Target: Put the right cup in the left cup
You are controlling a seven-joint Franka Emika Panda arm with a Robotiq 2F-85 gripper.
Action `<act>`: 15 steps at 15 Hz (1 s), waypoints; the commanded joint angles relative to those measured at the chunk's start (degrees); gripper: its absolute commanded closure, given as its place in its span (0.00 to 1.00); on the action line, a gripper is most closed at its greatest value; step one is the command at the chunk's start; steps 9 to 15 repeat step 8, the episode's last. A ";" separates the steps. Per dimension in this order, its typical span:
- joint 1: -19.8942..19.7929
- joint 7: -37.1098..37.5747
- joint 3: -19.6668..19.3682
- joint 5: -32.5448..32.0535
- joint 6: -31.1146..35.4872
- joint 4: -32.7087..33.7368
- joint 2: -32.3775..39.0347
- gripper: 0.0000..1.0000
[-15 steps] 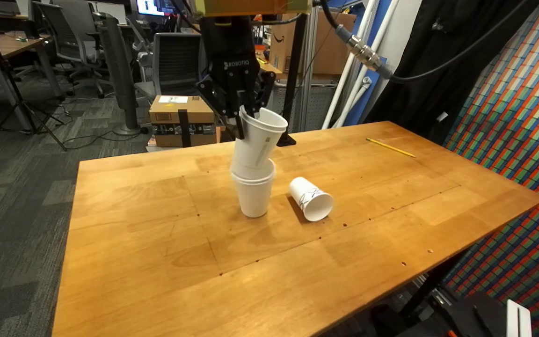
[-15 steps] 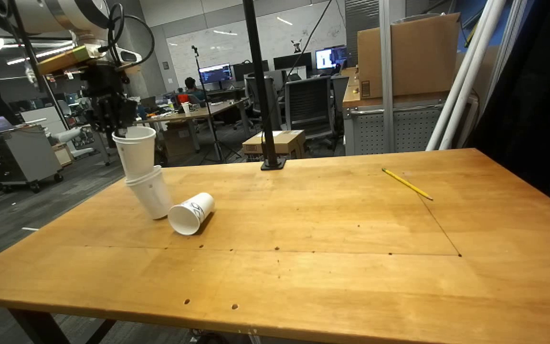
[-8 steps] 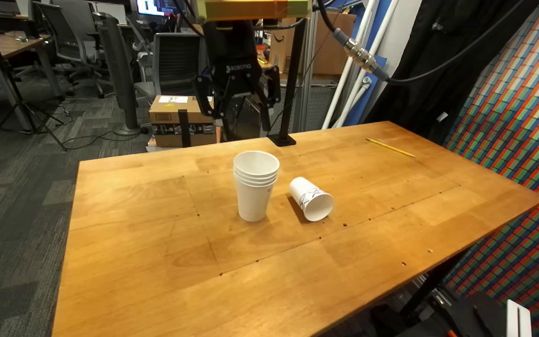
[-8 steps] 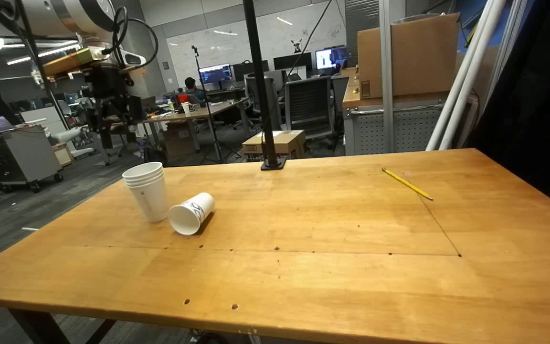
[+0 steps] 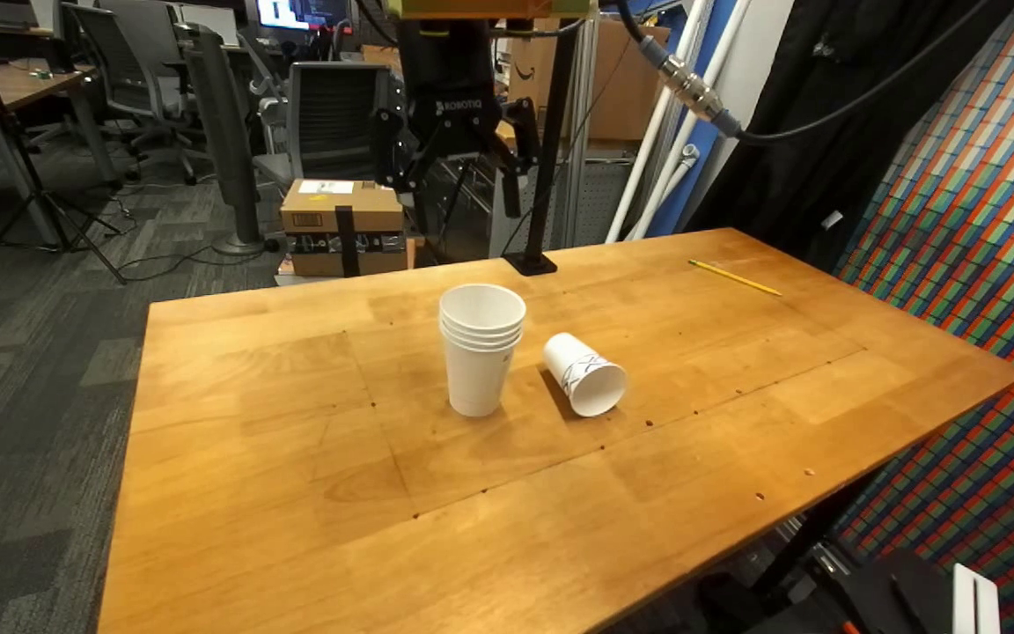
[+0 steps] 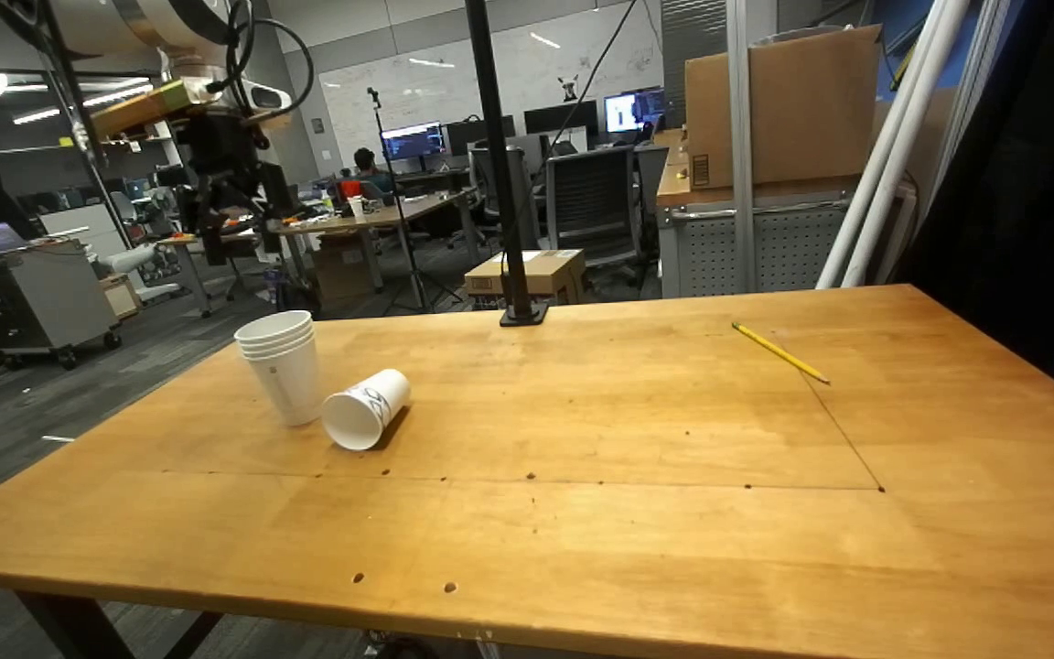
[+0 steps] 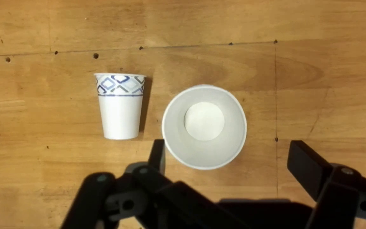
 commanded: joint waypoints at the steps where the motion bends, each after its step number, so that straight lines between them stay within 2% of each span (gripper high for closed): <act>1: 0.38 -0.09 -0.64 0.09 0.04 0.25 -0.25 0.01; 15: 0.62 -0.11 -0.73 0.09 -0.04 0.01 0.57 0.00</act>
